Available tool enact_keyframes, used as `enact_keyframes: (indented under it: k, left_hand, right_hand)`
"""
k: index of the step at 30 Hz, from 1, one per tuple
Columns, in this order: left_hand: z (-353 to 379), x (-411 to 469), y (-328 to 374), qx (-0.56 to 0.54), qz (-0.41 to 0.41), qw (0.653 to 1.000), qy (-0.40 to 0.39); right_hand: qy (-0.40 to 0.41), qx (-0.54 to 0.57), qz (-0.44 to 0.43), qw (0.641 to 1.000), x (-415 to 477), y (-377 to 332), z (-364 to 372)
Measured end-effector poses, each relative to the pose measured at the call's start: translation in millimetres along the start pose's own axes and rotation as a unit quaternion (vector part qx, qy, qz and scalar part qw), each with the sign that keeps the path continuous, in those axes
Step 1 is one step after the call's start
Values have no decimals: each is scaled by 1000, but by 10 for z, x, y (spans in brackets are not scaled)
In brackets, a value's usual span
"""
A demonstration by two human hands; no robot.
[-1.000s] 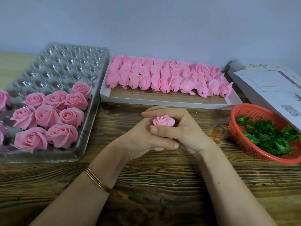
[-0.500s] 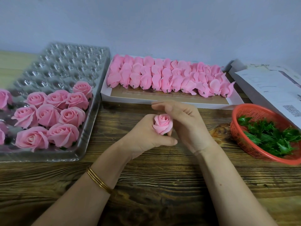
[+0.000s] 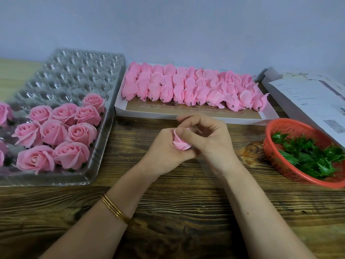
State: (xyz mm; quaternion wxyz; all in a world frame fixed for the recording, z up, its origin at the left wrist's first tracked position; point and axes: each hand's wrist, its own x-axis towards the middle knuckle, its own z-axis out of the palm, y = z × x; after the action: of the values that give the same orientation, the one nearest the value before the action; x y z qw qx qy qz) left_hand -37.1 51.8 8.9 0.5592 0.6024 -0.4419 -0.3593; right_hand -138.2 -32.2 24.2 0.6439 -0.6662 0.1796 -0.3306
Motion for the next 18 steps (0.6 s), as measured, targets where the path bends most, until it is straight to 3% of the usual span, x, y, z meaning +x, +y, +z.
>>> enact_keyframes:
  k: [18]
  left_hand:
    - [-8,-4,-2,37,7,999,10]
  right_hand:
    - [-36,-24,-27,999,35,116,31]
